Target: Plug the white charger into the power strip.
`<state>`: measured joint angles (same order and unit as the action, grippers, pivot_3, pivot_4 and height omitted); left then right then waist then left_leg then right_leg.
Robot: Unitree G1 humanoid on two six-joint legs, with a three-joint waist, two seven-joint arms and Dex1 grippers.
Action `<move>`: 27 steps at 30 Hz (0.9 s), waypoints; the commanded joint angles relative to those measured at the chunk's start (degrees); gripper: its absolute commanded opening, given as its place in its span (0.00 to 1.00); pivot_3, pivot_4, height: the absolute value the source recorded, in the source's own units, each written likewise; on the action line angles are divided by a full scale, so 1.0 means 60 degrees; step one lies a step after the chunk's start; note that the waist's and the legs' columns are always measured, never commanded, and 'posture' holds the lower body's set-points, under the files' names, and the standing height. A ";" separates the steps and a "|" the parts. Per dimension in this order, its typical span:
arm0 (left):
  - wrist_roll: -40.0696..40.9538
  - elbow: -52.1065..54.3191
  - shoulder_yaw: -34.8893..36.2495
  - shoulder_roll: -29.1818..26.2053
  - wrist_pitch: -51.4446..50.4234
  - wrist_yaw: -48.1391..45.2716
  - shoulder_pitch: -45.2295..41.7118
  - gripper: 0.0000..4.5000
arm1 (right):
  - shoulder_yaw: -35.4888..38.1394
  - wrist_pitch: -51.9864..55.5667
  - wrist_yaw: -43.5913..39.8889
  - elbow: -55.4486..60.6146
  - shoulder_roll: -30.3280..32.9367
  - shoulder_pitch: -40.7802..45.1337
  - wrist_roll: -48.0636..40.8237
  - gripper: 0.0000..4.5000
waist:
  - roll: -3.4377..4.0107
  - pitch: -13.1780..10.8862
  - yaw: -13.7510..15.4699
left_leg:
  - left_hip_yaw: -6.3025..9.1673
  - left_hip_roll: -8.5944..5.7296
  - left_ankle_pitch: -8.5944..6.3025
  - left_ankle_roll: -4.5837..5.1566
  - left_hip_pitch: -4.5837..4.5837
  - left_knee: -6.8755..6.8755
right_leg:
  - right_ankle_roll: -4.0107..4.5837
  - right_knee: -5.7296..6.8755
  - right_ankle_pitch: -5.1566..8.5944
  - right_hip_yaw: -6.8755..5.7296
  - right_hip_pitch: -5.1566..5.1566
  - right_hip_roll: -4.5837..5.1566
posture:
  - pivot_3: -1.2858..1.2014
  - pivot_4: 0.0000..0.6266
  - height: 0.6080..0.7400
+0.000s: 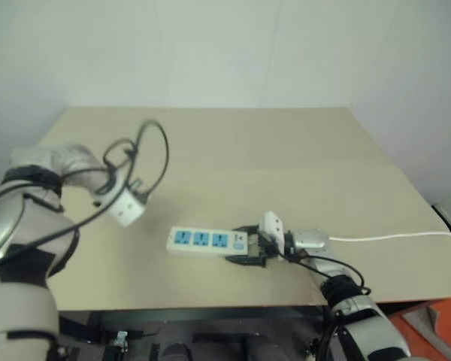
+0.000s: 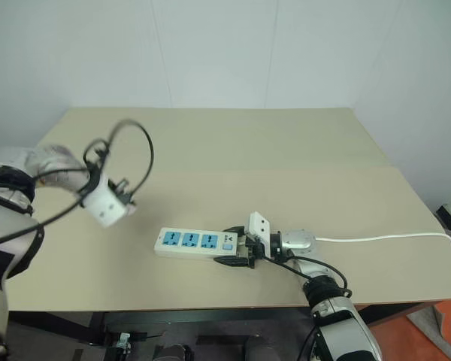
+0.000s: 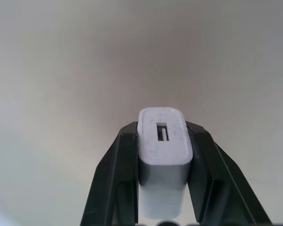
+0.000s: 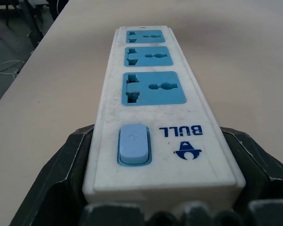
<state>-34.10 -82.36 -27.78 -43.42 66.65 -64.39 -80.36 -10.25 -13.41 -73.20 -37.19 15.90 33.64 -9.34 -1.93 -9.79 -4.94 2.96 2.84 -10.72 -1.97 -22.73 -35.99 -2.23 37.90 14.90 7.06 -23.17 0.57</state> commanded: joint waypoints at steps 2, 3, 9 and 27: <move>0.3515 0.0857 0.2667 0.0363 -0.2801 -0.3486 0.0270 0.22 | -0.0113 0.0046 0.0000 -0.0232 -0.0031 0.0035 0.0135 0.76 | 0.0000 0.0000 -0.0090 | 0.0000 0.0001 0.0000 0.0000 0.0002 0.0001 | 0.0001 0.0004 0.0001 0.0001 0.0001 0.0000 | 0.52 0.24 1.00; 0.3892 0.1127 0.3001 0.0443 -0.3393 -0.3579 0.0341 0.22 | -0.0123 0.0034 0.0017 -0.0244 -0.0056 0.0037 0.0141 0.76 | 0.0000 0.0000 -0.0118 | 0.0002 0.0001 0.0000 0.0000 0.0002 0.0002 | 0.0001 0.0004 0.0001 0.0002 0.0001 0.0000 | 0.52 0.24 1.00; 0.5465 0.2550 0.4490 0.0939 -0.6400 -0.2541 0.0655 0.22 | -0.0148 -0.0037 0.0089 -0.0215 -0.0162 -0.0087 0.0137 0.76 | 0.0000 0.0000 -0.0131 | 0.0015 0.0001 0.0000 0.0001 0.0003 -0.0005 | 0.0000 0.0013 0.0001 0.0000 0.0004 0.0000 | 0.52 0.24 1.00; 1.0615 1.4027 0.6112 0.1662 -1.6525 -0.0472 0.6743 0.22 | -0.0079 -0.0065 0.0340 -0.0014 -0.0277 -0.0278 0.0053 0.76 | 0.0005 0.0006 -0.0142 | 0.0025 0.0010 0.0000 0.0000 0.0062 0.0004 | 0.0006 0.0026 -0.0002 -0.0006 0.0045 0.0000 | 0.52 0.24 1.00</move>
<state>26.99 -4.19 7.20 -32.97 -31.49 -68.46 -39.93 -10.35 -14.26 -70.99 -37.03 14.49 33.01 -9.21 -1.90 -9.75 -5.79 3.10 2.91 -10.72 -1.98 -22.31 -35.97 -2.19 38.06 14.88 7.02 -22.86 0.57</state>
